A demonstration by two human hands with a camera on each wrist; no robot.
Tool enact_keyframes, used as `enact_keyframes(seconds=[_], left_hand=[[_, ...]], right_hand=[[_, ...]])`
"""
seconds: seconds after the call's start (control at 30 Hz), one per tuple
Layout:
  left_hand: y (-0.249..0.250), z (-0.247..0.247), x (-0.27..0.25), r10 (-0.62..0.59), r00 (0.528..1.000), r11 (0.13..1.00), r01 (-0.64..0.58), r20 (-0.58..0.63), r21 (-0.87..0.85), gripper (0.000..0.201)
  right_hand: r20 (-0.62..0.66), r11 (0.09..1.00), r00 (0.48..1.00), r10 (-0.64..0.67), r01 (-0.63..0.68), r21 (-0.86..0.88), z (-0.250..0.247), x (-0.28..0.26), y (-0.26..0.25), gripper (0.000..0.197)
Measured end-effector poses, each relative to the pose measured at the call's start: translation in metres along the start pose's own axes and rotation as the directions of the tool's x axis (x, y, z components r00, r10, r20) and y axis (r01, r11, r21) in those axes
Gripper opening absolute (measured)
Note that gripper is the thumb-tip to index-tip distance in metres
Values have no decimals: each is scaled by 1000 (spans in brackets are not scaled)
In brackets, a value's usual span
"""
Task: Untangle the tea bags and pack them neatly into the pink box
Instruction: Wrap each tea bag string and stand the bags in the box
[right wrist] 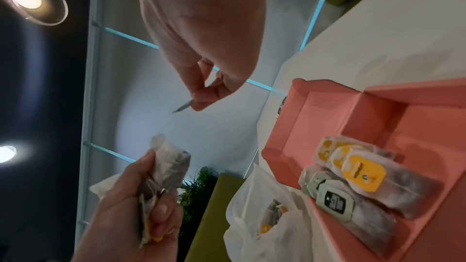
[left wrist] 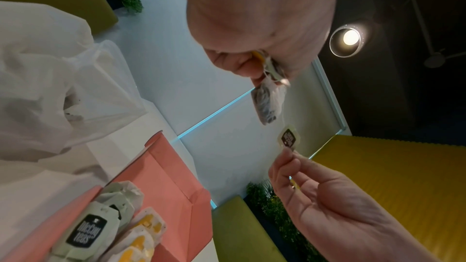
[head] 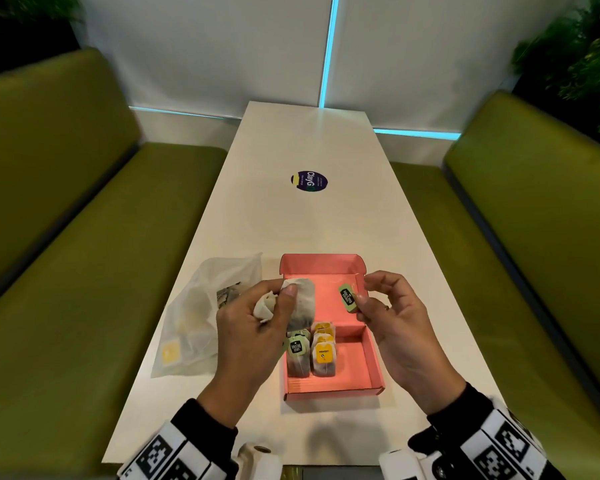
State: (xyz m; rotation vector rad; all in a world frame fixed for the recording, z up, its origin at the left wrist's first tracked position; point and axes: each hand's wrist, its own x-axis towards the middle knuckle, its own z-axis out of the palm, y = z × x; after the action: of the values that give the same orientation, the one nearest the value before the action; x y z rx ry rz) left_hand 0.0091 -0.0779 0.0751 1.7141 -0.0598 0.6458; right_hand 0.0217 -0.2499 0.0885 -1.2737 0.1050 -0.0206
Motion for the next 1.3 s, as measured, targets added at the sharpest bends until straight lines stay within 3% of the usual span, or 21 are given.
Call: enact_keyframes(seconds=[0.13, 0.27, 0.43, 0.63, 0.7, 0.8, 0.97, 1.17, 1.3], left_hand=[[7, -2, 5, -5, 1000, 1000, 5, -5, -14, 12], [13, -2, 12, -48, 999, 999, 47, -23, -27, 8], [7, 0, 20, -54, 996, 997, 59, -75, 58, 13], [8, 2, 26, -116, 986, 990, 124, -120, 63, 11], [9, 3, 26, -162, 981, 986, 165, -106, 21, 19], [13, 4, 25, -244, 966, 970, 242, -82, -38, 28], [17, 5, 22, -329, 944, 940, 325, -29, -102, 24], [21, 7, 13, -403, 905, 893, 422, 139, -155, 21], [21, 8, 5, -413, 867, 873, 464, 278, -150, 19]], right_hand=[[119, 995, 988, 96, -98, 10, -4, -2, 1, 33], [254, 961, 944, 209, -150, -233, -12, -6, 6, 39], [362, 941, 892, 271, -167, -293, -20, -5, 10, 41], [503, 893, 792, 346, -113, -437, -20, -10, 12, 26], [515, 866, 769, 379, -98, -490, -16, -12, 17, 21], [474, 817, 766, 434, -114, -565, -10, -12, 25, 18], [410, 758, 764, 499, -154, -634, -4, -9, 33, 26], [247, 780, 889, 385, -170, -603, 4, 0, 38, 19], [237, 863, 920, 311, -169, -476, 10, 10, 33, 15]])
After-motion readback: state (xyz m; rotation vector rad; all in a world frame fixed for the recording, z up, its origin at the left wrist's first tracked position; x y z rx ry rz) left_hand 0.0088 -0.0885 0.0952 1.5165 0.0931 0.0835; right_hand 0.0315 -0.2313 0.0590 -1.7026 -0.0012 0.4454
